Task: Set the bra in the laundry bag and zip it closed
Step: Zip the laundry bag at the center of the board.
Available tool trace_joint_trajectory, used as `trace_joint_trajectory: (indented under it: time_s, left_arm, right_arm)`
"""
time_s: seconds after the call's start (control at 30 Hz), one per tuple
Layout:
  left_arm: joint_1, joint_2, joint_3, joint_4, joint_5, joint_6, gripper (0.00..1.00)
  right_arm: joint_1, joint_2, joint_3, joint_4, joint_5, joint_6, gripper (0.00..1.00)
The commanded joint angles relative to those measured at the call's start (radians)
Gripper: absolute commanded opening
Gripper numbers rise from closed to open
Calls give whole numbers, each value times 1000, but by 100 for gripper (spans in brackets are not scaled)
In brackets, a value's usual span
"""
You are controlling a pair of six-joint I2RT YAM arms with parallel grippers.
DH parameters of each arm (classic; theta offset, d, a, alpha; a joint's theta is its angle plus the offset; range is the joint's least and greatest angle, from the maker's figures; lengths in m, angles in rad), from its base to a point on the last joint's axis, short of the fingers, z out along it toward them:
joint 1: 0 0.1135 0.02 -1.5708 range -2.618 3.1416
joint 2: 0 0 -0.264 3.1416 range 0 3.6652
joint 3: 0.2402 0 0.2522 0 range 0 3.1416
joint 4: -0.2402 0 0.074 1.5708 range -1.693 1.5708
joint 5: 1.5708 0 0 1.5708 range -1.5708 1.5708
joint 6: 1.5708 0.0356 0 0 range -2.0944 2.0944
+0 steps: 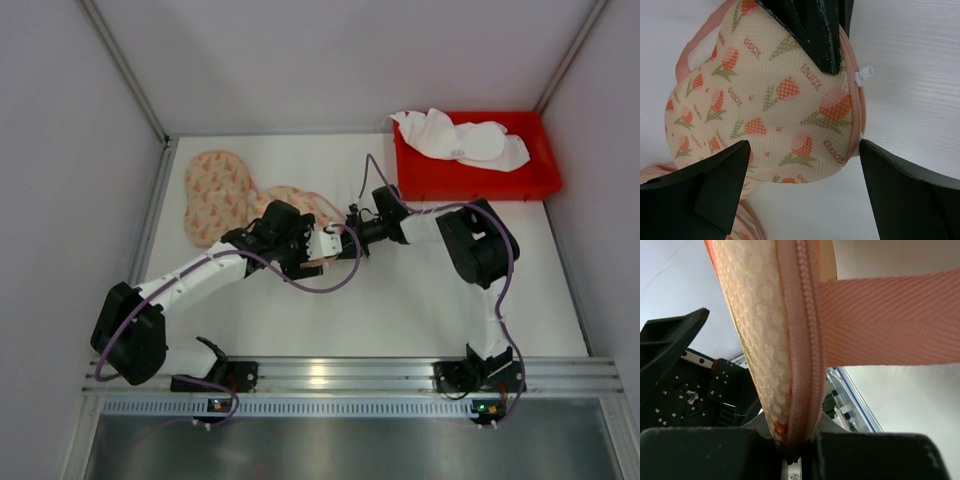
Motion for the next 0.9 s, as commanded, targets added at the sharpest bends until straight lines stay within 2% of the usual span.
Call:
trace_joint_trajectory:
  time_s: [0.0, 0.27, 0.63, 0.77, 0.87]
  left_arm:
    - [-2, 18, -13, 117, -47, 21, 96]
    - [-2, 24, -30, 203, -105, 29, 95]
    - [-65, -41, -201, 619, -174, 24, 97]
    - [-65, -79, -202, 620, -174, 50, 97]
    - [-65, -119, -205, 587, -217, 82, 96]
  right_arm:
    - [11, -50, -6, 72, -47, 18, 0]
    - [19, -56, -20, 127, -73, 67, 0]
    - [63, -44, -25, 187, -116, 116, 0]
    - [60, -47, -5, 53, -107, 21, 0]
    - [57, -38, 8, 28, -98, -14, 0]
